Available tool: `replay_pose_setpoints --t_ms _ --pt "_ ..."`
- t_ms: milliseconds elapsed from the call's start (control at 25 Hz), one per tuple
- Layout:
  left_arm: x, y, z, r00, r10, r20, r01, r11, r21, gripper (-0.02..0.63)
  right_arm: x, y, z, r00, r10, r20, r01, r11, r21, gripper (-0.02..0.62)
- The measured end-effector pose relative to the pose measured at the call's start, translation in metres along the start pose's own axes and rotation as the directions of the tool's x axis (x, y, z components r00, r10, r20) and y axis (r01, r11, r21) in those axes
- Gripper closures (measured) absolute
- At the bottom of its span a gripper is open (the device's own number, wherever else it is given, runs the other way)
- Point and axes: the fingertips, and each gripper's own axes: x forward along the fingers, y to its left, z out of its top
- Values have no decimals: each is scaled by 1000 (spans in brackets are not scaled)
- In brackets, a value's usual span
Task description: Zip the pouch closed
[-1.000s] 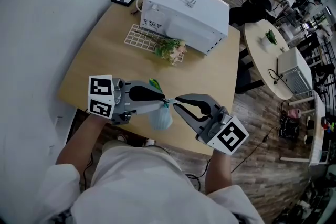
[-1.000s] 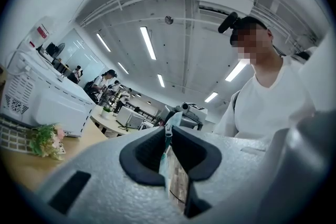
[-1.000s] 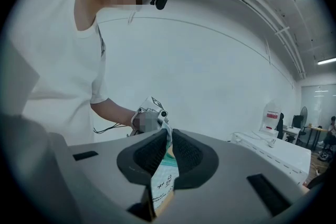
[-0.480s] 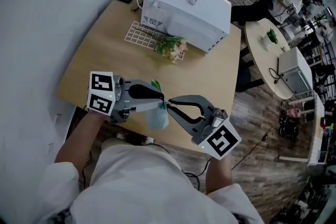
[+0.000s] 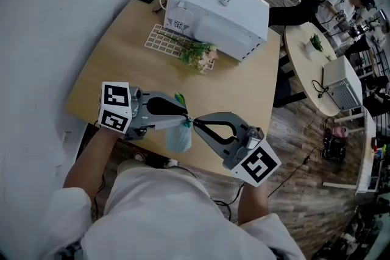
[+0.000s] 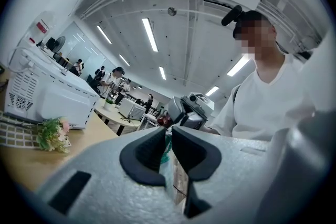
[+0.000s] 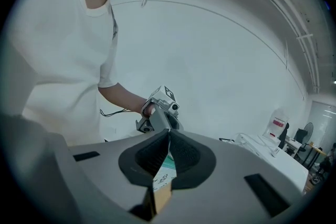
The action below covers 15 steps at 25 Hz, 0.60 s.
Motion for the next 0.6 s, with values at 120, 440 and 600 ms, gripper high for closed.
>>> replay_pose_setpoints --t_ms 120,440,600 --pt "-5 4 -3 1000 17 -17 -17 1000 7 558 2 0 0 1000 6 6 -6 1000 2 586" --pt "-12 12 -2 997 63 -53 -60 997 51 558 0 -5 2 1000 -10 25 9 999 39 586" --pt "-17 17 -5 994 83 -70 -78 995 67 558 -1 -7 2 999 -17 39 15 998 63 586"
